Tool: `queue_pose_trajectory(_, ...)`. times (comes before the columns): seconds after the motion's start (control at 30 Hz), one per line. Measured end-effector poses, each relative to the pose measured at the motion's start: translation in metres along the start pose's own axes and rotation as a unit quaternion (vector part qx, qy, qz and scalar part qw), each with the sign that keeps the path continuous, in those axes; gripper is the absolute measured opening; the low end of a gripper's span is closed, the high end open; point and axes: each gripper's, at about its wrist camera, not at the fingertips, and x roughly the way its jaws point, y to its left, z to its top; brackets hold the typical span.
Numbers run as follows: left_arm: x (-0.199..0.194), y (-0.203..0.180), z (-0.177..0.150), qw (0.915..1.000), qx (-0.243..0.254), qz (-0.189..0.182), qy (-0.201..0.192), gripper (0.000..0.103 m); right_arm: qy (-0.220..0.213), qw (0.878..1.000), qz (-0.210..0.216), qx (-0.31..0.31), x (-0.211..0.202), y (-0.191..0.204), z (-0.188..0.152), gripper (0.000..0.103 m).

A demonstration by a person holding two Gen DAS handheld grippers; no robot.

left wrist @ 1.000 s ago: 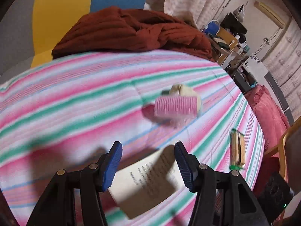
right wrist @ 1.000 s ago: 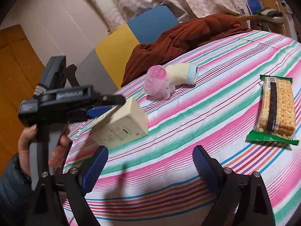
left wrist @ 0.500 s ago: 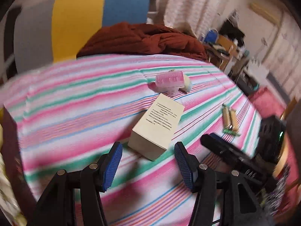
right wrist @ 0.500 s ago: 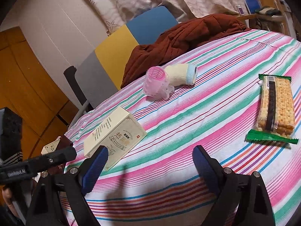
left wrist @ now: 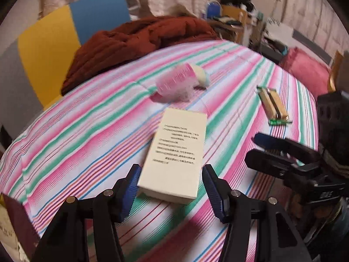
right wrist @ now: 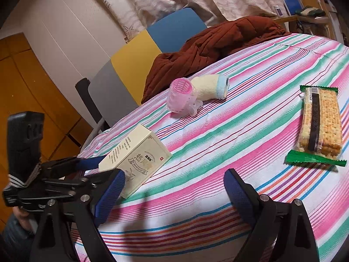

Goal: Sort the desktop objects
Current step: 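Close the left gripper on the cream paper box on the sheet, then grasp the black-striped cracker pack with the right gripper while the left gripper holds the box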

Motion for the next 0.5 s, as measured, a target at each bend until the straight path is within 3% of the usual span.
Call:
queue_pose_trajectory(0.23,0.007,-0.005,-0.001,0.9997,-0.009,0.021,0.006,0.054,-0.001,1.0,0.001,0.001,0.0,0.0,0.0,0.094)
queue_pose_trajectory(0.5,-0.011,0.0,-0.031,0.9964,-0.075,0.038,-0.008,0.051,0.001,1.0,-0.004,0.001,-0.001,0.003,0.0,0.094)
